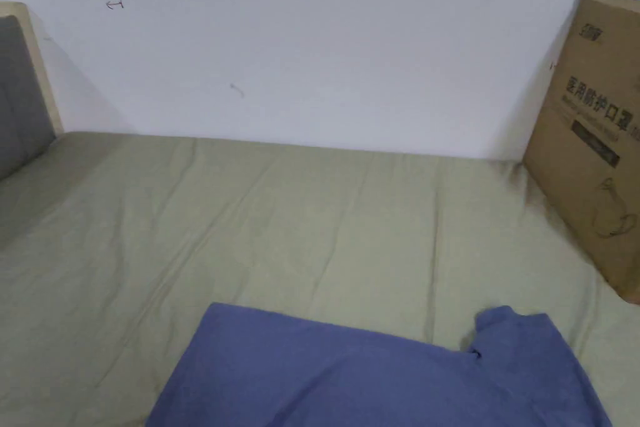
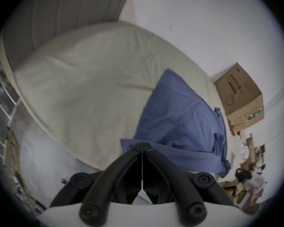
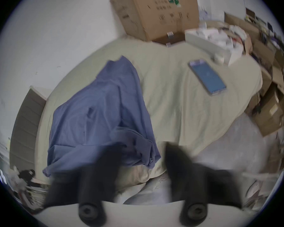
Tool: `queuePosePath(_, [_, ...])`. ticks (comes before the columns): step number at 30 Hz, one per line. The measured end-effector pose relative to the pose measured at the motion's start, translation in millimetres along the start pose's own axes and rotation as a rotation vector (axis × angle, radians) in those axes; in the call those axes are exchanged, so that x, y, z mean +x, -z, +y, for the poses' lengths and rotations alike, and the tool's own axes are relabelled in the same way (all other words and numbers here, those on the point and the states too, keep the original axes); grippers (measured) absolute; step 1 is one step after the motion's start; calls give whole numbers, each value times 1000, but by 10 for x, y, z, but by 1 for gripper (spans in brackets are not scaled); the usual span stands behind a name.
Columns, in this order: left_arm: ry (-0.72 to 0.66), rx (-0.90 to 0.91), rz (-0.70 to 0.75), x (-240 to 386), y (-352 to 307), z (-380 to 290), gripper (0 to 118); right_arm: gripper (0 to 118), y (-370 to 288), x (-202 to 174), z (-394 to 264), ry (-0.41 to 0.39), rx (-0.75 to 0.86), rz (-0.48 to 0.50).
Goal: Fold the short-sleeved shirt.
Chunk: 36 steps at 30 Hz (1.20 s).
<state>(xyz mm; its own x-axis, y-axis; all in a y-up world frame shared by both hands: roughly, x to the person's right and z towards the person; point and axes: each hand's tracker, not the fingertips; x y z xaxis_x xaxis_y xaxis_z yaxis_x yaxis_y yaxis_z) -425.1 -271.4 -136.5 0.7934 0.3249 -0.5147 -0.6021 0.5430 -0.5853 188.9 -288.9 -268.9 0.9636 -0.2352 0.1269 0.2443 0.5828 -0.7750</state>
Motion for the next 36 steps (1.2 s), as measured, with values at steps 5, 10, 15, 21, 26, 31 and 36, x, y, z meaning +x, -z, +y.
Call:
queuePosePath(5, [56,73,-103,276,113,505,0,0,47,-181,179,-31,11,12])
queuePosePath(10, [103,182,-165,747,1006,1212,2,0,288,-439,376,-26,-8,68])
queuePosePath(15, [101,107,-285,1253,2259,1889,36,0,469,-708,582,-106,-47,61])
queuePosePath(21, [359,-86,-132,1691,3510,2247,71,0,552,-860,805,-167,-76,47])
queuePosePath(26, [532,-191,-34,1709,3961,2147,71,0,574,-878,944,-181,-75,30])
queuePosePath(31, [464,-161,-39,1722,3661,2163,9,0,778,-782,1055,-140,-94,34])
queuePosePath(36, [527,-212,-31,1746,3733,1931,4,0,1150,-688,1417,-111,-32,4])
